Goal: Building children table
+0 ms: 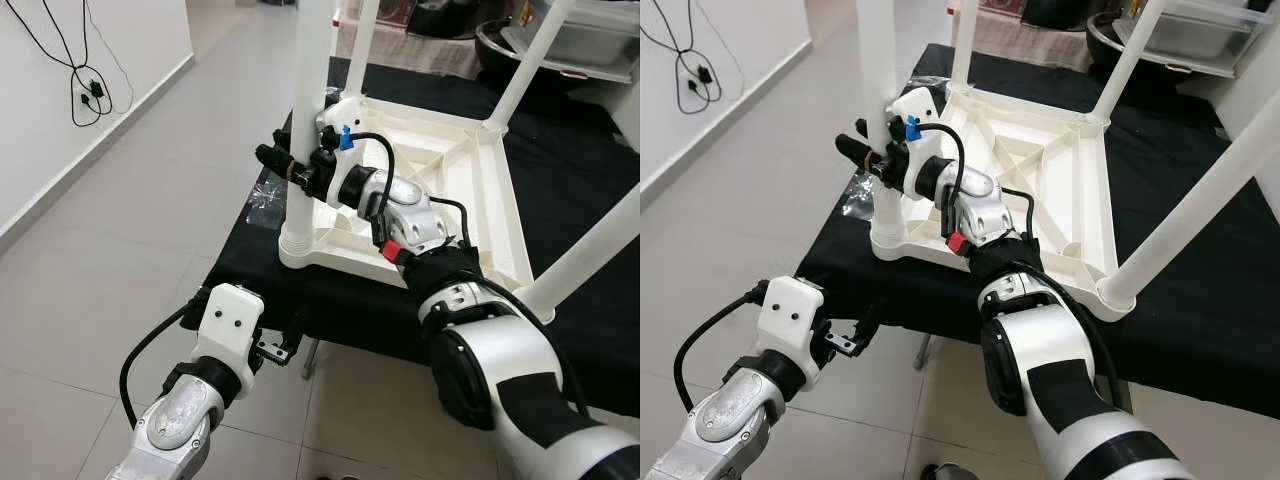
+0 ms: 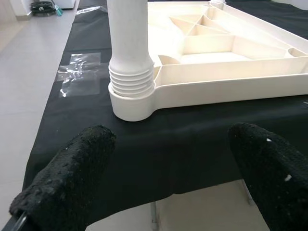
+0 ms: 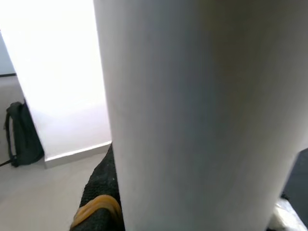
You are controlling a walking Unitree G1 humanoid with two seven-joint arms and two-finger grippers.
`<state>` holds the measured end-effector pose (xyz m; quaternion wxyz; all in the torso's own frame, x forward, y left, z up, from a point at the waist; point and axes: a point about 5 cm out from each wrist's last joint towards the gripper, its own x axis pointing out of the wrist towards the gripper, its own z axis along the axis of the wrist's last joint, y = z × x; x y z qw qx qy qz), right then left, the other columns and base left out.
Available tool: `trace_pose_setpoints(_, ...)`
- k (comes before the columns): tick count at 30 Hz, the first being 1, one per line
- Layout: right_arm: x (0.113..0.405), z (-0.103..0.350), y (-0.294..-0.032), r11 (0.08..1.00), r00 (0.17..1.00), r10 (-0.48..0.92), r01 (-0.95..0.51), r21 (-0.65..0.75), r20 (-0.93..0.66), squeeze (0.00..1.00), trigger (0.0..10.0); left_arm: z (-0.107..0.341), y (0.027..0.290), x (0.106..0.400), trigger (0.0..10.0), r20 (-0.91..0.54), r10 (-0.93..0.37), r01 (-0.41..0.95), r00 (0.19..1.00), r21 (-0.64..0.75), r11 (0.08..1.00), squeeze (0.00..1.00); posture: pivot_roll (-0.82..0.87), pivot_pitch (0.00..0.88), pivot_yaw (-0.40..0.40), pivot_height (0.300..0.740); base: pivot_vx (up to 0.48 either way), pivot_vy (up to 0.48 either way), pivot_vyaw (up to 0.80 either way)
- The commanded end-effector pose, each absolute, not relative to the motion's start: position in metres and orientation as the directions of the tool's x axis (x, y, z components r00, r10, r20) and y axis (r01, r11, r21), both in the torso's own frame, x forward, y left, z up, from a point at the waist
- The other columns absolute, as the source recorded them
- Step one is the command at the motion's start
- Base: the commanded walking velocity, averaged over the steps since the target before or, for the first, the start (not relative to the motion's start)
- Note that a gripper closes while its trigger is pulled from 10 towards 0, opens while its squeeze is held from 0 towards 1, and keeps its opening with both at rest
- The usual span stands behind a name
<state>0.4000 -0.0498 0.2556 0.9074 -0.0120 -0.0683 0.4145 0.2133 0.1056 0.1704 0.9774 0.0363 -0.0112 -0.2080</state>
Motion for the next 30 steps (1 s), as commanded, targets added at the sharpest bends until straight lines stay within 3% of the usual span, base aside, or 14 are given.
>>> trace_pose_setpoints(1, 0.397, 0.196, -0.057, 0.728, 0.724, 0.686, -0.683, 0.056, -0.077, 0.0, 10.0, 0.171, 0.105, 0.212, 10.0, 0.015, -0.41, 0.408, 0.912, 0.075, 0.91, 0.0, 0.16, 0.176, -0.132, 0.74, 0.0, 0.0, 0.0)
trace_pose_setpoints(3, 0.4, 0.194, -0.061, 0.803, 0.802, 0.594, -0.585, 0.116, -0.068, 0.0, 10.0, 0.172, 0.106, 0.213, 10.0, 0.019, -0.409, 0.406, 0.912, 0.076, 0.911, 0.0, 0.16, 0.178, -0.132, 0.74, 0.0, 0.0, 0.0)
trace_pose_setpoints(7, 0.403, 0.193, -0.065, 0.871, 0.872, 0.485, -0.475, 0.124, -0.064, 0.0, 10.0, 0.173, 0.107, 0.214, 10.0, 0.021, -0.407, 0.404, 0.913, 0.077, 0.911, 0.0, 0.16, 0.179, -0.131, 0.74, 0.0, 0.0, 0.0)
trace_pose_setpoints(9, 0.405, 0.191, -0.069, 0.946, 0.95, 0.305, -0.295, 0.135, -0.063, 0.0, 10.0, 0.172, 0.107, 0.214, 10.0, 0.019, -0.405, 0.402, 0.914, 0.078, 0.912, 0.0, 0.16, 0.179, -0.13, 0.74, 0.0, 0.0, 0.0)
trace_pose_setpoints(13, 0.404, 0.194, -0.068, 0.969, 0.972, 0.23, -0.225, 0.097, -0.044, 0.0, 10.0, 0.172, 0.107, 0.214, 10.0, 0.019, -0.404, 0.402, 0.915, 0.079, 0.912, 0.0, 0.16, 0.18, -0.132, 0.74, 0.0, 0.0, 0.0)
trace_pose_setpoints(14, 0.403, 0.198, -0.066, 0.993, 0.998, 0.055, -0.053, 0.102, -0.013, 0.0, 10.0, 0.172, 0.106, 0.215, 10.0, 0.019, -0.404, 0.401, 0.915, 0.075, 0.913, 0.0, 0.16, 0.179, -0.132, 0.74, 0.0, 0.0, 0.0)
trace_pose_setpoints(15, 0.403, 0.198, -0.066, 0.993, 0.998, 0.055, -0.053, 0.102, -0.013, 0.0, 10.0, 0.172, 0.106, 0.215, 10.0, 0.019, -0.404, 0.401, 0.915, 0.075, 0.913, 0.0, 0.16, 0.179, -0.132, 0.74, 0.0, 0.0, 0.0)
trace_pose_setpoints(18, 0.399, 0.198, -0.067, 0.979, 0.986, -0.167, 0.168, 0.115, -0.018, 0.0, 10.0, 0.171, 0.105, 0.214, 10.0, 0.019, -0.405, 0.403, 0.914, 0.07, 0.913, 0.0, 0.16, 0.178, -0.134, 0.74, 0.0, 0.0, 0.0)
trace_pose_setpoints(19, 0.399, 0.198, -0.067, 0.979, 0.986, -0.167, 0.168, 0.115, -0.018, 0.0, 10.0, 0.171, 0.105, 0.214, 10.0, 0.019, -0.405, 0.403, 0.914, 0.07, 0.913, 0.0, 0.16, 0.178, -0.134, 0.74, 0.0, 0.0, 0.0)
trace_pose_setpoints(23, 0.391, 0.2, -0.068, 0.854, 0.867, -0.488, 0.499, 0.15, -0.104, 0.0, 10.0, 0.169, 0.102, 0.212, 10.0, 0.014, -0.409, 0.408, 0.912, 0.061, 0.911, 0.0, 0.16, 0.178, -0.136, 0.74, 0.0, 0.0, 0.0)
trace_pose_setpoints(28, 0.387, 0.203, -0.06, 0.79, 0.808, -0.569, 0.589, 0.172, -0.152, 0.0, 10.0, 0.169, 0.102, 0.212, 10.0, 0.012, -0.407, 0.406, 0.913, 0.057, 0.912, 0.0, 0.17, 0.18, -0.135, 0.74, 0.0, 0.0, 0.0)
trace_pose_setpoints(30, 0.382, 0.211, -0.049, 0.726, 0.746, -0.642, 0.666, 0.174, -0.179, 0.0, 10.0, 0.169, 0.102, 0.211, 10.0, 0.012, -0.406, 0.405, 0.914, 0.055, 0.913, 0.0, 0.19, 0.181, -0.144, 0.74, 0.0, 0.0, 0.0)
